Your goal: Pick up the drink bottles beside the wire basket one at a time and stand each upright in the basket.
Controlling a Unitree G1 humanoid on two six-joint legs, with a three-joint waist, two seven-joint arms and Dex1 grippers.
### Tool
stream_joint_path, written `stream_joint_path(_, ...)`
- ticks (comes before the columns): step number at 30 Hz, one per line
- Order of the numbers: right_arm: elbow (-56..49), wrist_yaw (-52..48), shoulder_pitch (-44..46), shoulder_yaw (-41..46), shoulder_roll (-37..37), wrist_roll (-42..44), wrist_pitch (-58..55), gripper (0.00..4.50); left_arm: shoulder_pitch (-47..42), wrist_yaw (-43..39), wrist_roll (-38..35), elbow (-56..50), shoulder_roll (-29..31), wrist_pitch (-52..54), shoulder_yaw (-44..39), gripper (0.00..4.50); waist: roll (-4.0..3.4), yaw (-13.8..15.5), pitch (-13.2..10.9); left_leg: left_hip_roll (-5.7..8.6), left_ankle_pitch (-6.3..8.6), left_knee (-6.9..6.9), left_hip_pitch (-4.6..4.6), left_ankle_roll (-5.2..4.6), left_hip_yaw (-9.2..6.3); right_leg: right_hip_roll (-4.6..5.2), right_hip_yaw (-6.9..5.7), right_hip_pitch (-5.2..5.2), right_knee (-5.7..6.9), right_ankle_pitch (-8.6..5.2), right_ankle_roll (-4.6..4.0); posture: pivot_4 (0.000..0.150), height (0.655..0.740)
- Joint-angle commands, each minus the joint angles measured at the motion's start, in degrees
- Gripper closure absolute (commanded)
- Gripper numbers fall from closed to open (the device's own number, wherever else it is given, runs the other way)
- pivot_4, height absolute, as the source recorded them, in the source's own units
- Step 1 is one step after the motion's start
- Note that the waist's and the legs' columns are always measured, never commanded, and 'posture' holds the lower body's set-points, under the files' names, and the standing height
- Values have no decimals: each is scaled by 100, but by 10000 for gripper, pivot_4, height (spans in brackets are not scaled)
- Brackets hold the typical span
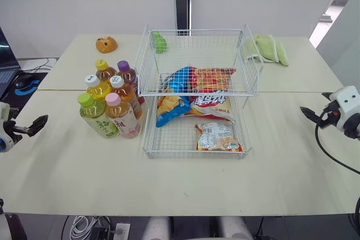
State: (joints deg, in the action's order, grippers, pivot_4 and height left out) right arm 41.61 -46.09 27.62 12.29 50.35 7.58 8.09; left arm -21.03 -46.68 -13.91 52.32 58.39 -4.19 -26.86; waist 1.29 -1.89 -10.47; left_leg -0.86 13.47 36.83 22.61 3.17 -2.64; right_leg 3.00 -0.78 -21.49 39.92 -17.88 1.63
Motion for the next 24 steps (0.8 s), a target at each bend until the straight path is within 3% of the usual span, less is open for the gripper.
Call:
stream_joint_path(1, -10, 55, 66, 120, 182, -13, 112, 0, -58, 125, 5, 72, 218, -167, -86, 239, 0, 0, 0, 0, 0, 0, 0, 0, 1, 0, 0, 0, 0, 0, 0, 1500, 7400)
stream_joint_path(11, 119, 167, 140, 182, 199, -17, 173, 0, -359, 452, -3, 407, 202, -306, -69, 239, 0, -2, 0, 0, 0, 0, -2, 0, 7, 0, 1, -1, 1, 1, 2, 1500, 7400)
stream_joint_path(16, 184, 976, 13, 237, 186, -339, 636, 0, -380, 741, 159, 479, 162, -497, 49, 239, 0, 2, 0, -1, 0, 0, -1, 0, 10, 0, 3, -4, 1, 2, 3, 1500, 7400)
stream_joint_path(24, 333, 391, 78, 413, 368, 139, 305, 0, -501, 447, 59, 541, 132, -600, 107, 239, 0, 5, 0, 1, 0, 0, 0, 0, 16, 1, 6, -4, 0, 3, 5, 1500, 7400)
